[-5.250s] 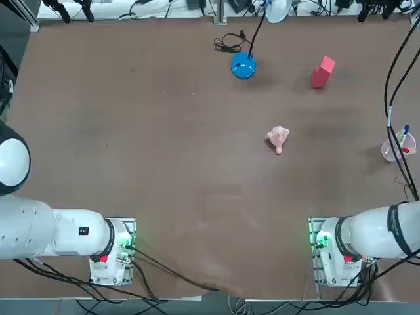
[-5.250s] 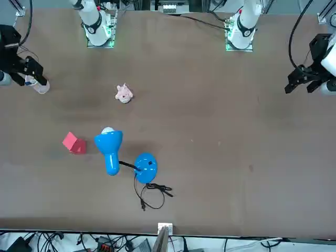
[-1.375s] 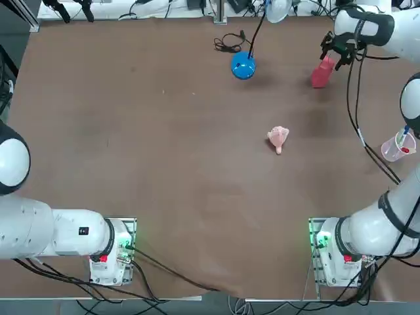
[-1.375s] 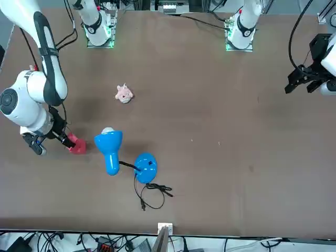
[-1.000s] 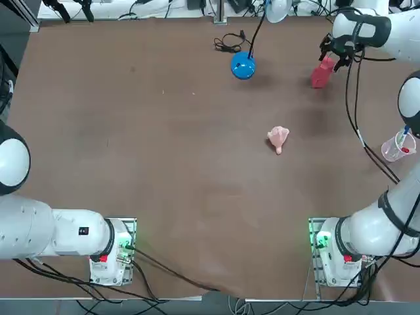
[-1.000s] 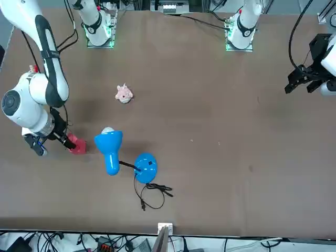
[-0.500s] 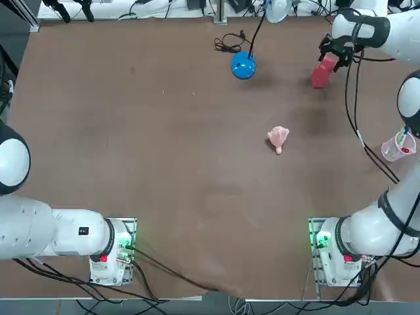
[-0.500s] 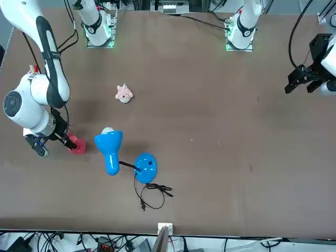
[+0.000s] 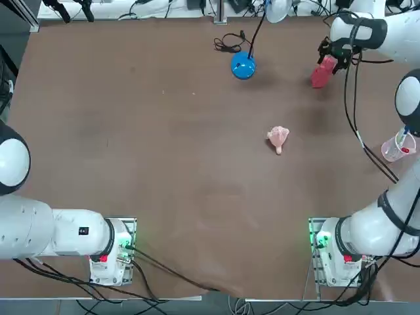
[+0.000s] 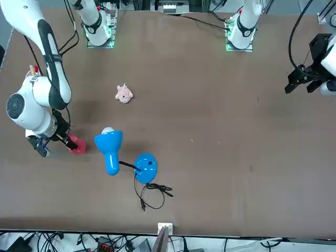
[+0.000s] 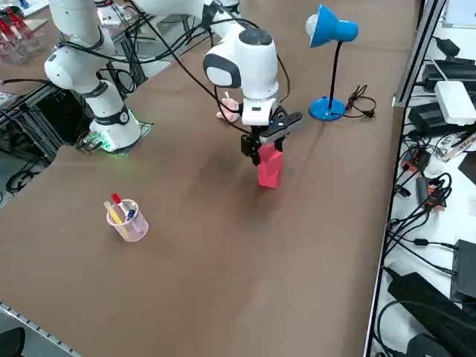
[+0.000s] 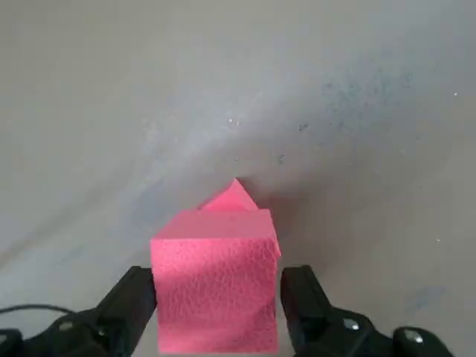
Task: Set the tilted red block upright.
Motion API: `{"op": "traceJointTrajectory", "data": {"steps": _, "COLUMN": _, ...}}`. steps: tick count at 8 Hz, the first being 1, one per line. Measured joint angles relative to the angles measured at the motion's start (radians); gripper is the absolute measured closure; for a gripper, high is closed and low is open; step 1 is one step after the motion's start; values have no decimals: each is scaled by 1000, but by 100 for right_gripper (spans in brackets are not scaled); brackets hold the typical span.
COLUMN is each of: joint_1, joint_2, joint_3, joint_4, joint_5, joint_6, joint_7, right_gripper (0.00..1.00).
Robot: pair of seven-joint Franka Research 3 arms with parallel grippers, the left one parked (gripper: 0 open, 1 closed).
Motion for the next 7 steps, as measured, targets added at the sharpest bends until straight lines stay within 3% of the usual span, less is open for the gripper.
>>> {"op": "traceJointTrajectory", "data": {"steps": 3, "joint_1": 0, "joint_2": 20, "joint_3": 0, "joint_4": 0, "joint_5": 0, "joint_6": 11, "joint_7": 0, "right_gripper": 3}}
{"op": "traceJointTrajectory", "data": {"steps": 6, "joint_1": 0, "joint_2": 14, "joint_3": 0, "joint_4": 4, "joint_5": -1, "joint_6": 14, "joint_7": -39, "right_gripper": 23}}
{"op": "traceJointTrajectory", "data": {"steps": 7, "joint_1": 0, "joint_2": 3, "joint_3": 0, "joint_4": 8, "joint_5": -2, "joint_6": 12, "joint_7": -117, "right_gripper": 23}}
